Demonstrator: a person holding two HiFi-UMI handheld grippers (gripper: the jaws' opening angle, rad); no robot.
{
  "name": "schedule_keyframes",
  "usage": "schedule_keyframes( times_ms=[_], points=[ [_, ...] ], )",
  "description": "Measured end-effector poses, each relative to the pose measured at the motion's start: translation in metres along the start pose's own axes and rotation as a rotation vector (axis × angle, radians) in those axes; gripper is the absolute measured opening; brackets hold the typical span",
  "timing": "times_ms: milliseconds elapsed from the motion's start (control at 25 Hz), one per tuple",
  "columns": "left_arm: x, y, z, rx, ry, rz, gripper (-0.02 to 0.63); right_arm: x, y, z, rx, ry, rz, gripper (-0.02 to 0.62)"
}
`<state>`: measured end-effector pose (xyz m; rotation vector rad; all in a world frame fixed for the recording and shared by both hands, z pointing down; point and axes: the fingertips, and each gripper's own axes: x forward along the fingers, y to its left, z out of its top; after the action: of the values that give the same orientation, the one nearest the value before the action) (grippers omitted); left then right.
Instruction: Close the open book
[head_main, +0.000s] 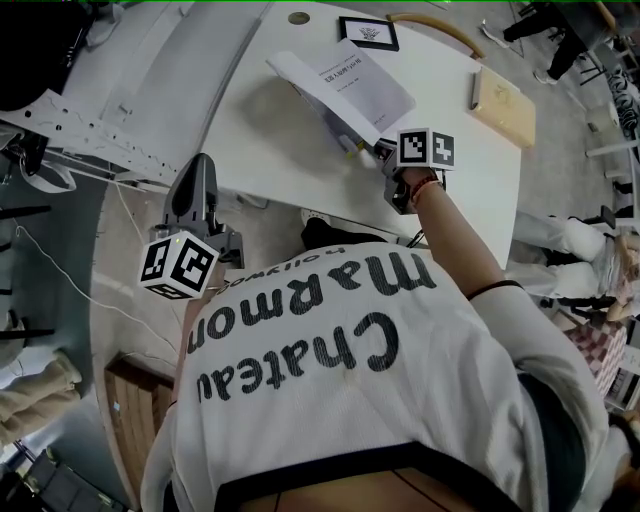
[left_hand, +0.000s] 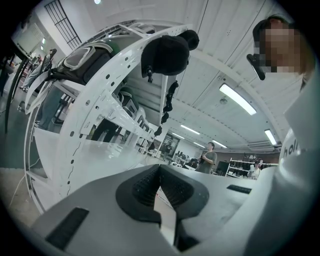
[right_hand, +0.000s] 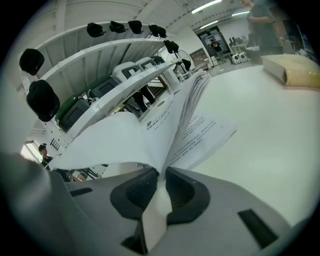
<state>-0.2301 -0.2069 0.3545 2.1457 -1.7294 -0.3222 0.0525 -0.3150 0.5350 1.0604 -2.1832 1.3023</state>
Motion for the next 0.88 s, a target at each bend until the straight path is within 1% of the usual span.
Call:
schedule_keyframes(
  times_ms=[440,880],
  points=[
    [-0.0012,0.0038,0.0001,0.000,0.001,0.000,0.023,0.0001,-0.0017,0.0015,0.082,-0.005,0.037,0.060],
    [0.0001,0.0056,0.0007,-0.002,0.001,0.002,0.023,0.0005,-0.0023,0.0022,0.115,-0.002,0.058,0.060]
  ],
)
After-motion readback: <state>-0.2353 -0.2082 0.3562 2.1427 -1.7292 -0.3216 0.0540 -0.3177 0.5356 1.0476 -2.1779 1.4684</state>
